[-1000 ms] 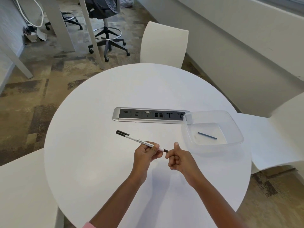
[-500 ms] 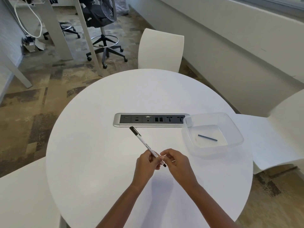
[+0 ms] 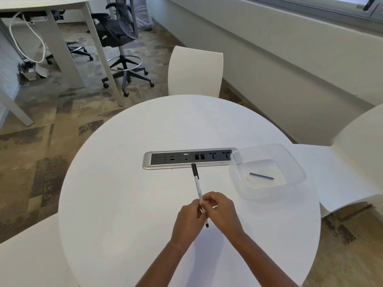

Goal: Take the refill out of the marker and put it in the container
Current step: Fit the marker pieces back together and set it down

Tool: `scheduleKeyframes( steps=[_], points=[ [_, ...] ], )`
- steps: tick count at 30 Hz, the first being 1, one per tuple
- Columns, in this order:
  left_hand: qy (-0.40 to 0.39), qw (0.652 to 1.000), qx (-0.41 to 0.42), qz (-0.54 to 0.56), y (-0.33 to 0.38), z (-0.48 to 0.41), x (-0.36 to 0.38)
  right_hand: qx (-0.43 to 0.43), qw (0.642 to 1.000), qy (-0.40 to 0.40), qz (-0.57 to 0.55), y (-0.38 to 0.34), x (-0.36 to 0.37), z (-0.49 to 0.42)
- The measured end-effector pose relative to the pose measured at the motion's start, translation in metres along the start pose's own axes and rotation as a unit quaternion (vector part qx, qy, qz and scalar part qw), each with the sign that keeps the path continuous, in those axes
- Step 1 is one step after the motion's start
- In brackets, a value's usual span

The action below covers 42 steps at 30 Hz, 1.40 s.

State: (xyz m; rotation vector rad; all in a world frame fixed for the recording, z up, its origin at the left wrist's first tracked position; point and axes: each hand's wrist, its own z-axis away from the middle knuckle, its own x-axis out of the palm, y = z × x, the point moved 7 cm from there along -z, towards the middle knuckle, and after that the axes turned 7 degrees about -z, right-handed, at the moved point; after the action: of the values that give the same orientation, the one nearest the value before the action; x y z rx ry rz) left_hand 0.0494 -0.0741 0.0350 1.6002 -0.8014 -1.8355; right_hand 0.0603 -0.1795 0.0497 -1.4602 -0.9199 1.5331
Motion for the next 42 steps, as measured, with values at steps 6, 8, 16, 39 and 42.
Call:
scheduleKeyframes(
  steps=[6,8,16,39,42],
  points=[
    [-0.045,0.998,-0.01,-0.031,-0.017,-0.002,0.003,0.039,0.999,0.001,0.034,0.015,0.01,-0.008],
    [-0.042,0.998,-0.016,-0.05,-0.026,-0.004,0.001,0.051,0.997,0.006,0.065,0.021,0.012,-0.011],
    [0.027,0.98,-0.021,-0.195,-0.063,-0.012,-0.02,0.099,0.978,0.006,0.181,0.047,0.026,-0.016],
    [-0.051,0.923,-0.012,-0.381,-0.09,-0.015,-0.015,0.086,0.961,0.04,0.258,0.068,0.044,-0.013],
    [-0.055,0.922,-0.027,-0.383,-0.093,-0.017,-0.011,0.087,0.964,0.047,0.247,0.068,0.044,-0.012]
  ],
)
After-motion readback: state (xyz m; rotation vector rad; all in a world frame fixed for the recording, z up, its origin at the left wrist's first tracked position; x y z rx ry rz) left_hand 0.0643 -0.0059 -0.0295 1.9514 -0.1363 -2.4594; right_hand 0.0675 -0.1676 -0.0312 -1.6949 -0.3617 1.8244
